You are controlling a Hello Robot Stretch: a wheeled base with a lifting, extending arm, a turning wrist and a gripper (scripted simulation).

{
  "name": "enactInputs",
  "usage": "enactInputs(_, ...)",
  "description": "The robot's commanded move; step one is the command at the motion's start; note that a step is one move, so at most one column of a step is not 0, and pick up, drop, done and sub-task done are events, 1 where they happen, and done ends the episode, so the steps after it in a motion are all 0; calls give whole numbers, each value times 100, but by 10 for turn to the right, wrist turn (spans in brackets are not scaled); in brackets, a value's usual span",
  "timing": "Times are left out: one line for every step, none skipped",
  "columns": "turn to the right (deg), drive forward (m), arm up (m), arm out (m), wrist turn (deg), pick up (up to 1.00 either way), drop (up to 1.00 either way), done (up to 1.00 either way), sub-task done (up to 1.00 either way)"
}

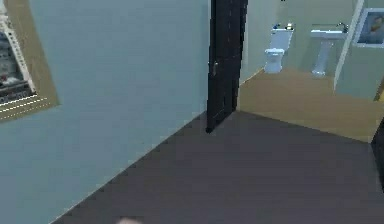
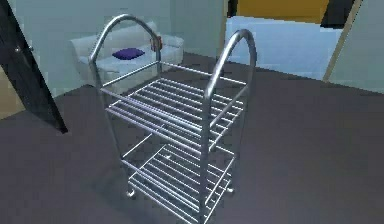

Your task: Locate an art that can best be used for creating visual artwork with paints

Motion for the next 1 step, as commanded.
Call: enactInputs(210, 0, 0, 0, 0, 0, 0, 0, 0)
